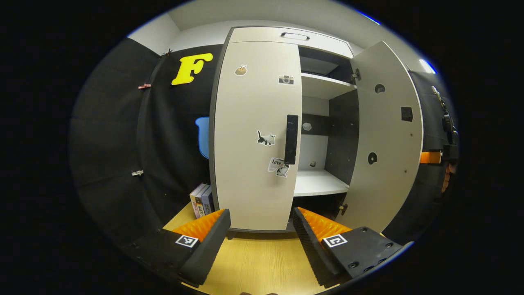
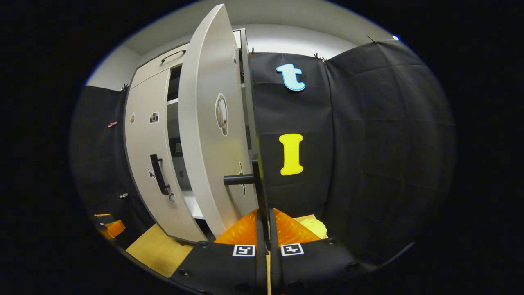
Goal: Open the right door of the double-door shoe cabinet with the right hand, and open the left door with the left hand.
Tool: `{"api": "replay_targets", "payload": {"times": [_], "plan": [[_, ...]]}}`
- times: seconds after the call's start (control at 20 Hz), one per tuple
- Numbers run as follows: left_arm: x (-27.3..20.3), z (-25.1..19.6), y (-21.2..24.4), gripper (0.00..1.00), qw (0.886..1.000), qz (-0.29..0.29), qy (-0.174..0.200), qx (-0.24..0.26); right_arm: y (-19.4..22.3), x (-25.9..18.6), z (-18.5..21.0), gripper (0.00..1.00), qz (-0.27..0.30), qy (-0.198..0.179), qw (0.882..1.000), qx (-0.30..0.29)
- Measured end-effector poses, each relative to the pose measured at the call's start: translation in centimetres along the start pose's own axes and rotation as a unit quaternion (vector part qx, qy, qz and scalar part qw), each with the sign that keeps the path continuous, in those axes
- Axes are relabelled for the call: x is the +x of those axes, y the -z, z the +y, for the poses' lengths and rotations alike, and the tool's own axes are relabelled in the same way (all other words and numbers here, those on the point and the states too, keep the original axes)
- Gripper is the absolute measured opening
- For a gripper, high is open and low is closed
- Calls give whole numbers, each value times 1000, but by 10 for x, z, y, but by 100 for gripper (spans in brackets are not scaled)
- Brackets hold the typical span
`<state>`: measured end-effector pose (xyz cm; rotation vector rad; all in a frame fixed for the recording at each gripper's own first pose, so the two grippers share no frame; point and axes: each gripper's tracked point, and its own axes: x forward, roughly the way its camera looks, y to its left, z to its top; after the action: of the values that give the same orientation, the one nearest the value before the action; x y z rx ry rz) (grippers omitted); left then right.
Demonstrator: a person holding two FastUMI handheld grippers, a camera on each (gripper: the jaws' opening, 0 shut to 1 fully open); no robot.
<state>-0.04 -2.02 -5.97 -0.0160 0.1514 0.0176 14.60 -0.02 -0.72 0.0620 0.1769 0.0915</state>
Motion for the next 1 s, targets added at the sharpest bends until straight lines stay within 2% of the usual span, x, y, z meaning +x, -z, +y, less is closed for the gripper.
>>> {"api": "replay_targets", "payload": {"times": [0.4, 0.45, 0.65, 0.7, 0.8, 0.85, 0.95, 1.0], "plan": [[0, 32, 13, 95, 1000, 15, -15, -15, 2, 1, -5, 8, 5, 23, 1000, 6], [1, 35, 14, 95, 1000, 17, -16, -17, 2, -2, -5, 11, 9, 26, 1000, 7], [4, 50, 18, 95, 1000, 21, -13, -15, 0, -3, -12, 35, -8, 30, 999, 13], [4, 53, 18, 95, 1000, 22, -10, -15, 3, -2, -13, 37, -5, 26, 999, 21], [3, 57, 19, 95, 1000, 21, -5, -15, 1, -14, -20, 57, -10, 22, 999, 28], [3, 59, 20, 95, 1000, 21, -2, -14, 0, -22, -24, 72, -17, 23, 999, 26], [3, 62, 22, 95, 1000, 23, 4, -11, 6, -45, -31, 80, -16, 36, 999, 19], [3, 61, 23, 95, 1000, 25, 8, -11, 12, -53, -36, 80, -8, 45, 999, 13]]}}
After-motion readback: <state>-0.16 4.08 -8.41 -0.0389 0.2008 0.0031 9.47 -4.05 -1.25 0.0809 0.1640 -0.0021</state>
